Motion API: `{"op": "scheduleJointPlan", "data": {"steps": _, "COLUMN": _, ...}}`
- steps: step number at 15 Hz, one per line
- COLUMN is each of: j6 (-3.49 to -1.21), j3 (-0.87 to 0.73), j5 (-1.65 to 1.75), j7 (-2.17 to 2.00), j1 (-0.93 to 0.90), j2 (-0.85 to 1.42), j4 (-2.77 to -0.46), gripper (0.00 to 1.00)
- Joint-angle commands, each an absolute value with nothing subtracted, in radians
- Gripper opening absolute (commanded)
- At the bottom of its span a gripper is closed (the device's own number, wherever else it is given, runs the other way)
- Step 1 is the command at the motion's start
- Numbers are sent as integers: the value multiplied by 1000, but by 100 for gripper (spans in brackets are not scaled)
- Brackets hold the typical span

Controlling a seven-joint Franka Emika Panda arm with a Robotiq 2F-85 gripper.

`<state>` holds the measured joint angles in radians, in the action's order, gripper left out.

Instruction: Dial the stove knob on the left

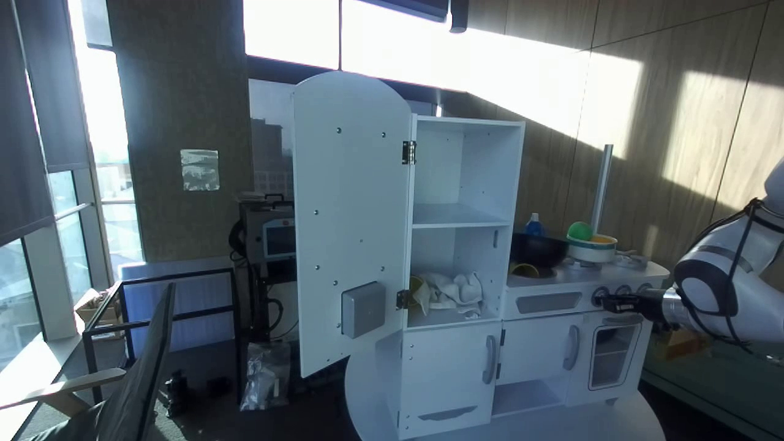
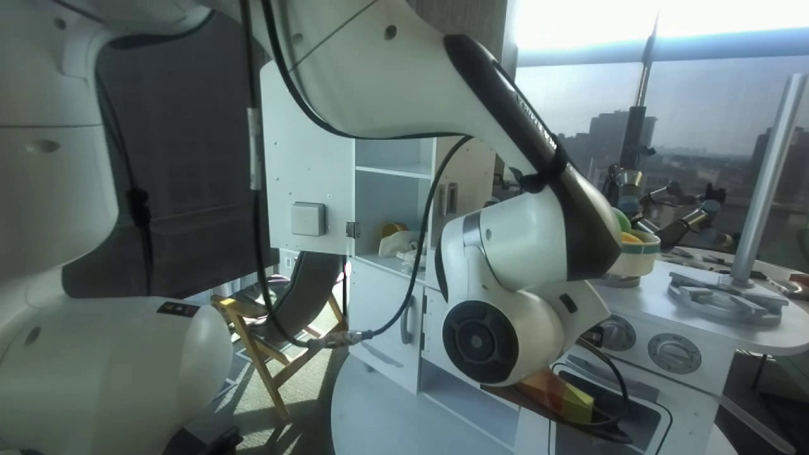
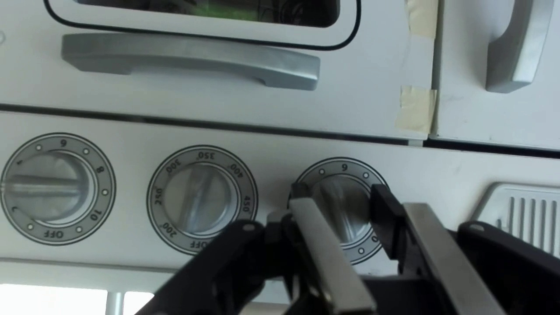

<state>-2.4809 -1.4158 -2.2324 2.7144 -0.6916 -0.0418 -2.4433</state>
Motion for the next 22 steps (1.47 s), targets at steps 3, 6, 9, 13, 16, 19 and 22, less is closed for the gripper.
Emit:
{"op": "scheduleJointPlan", "data": {"steps": 3, "j6": -2206, "j3": -1428, "j5": -2403, "j7": 2726, "j1": -664, "j2": 289, "j4": -2397, "gripper": 22}}
{"op": "scheduleJointPlan", "data": {"steps": 6, "j6": -2098, "j3": -1552, "j5": -2507, "j7": 2726, "j1": -793, "j2": 426, "j4": -2451, "gripper": 22}}
{"op": "scheduleJointPlan", "data": {"steps": 9, "j6": -2107, "j3": -1620, "j5": -2639, "j7": 2726, "j1": -906, "j2": 563, "j4": -2520, "gripper": 66}}
{"op": "scheduleJointPlan", "data": {"steps": 13, "j6": -2239, "j3": -1793, "j5": -2517, "j7": 2731, "j1": -1013, "j2": 537, "j4": -2519, "gripper": 92}}
{"op": "scheduleJointPlan", "data": {"steps": 16, "j6": -2362, "j3": -1755, "j5": -2517, "j7": 2608, "j1": -1015, "j2": 652, "j4": -2529, "gripper": 100}}
{"op": "scheduleJointPlan", "data": {"steps": 19, "j6": -2482, "j3": -1792, "j5": -2266, "j7": 2411, "j1": -1093, "j2": 618, "j4": -2534, "gripper": 100}}
{"op": "scheduleJointPlan", "data": {"steps": 22, "j6": -2585, "j3": -1818, "j5": -1986, "j7": 2228, "j1": -1176, "j2": 554, "j4": -2549, "gripper": 100}}
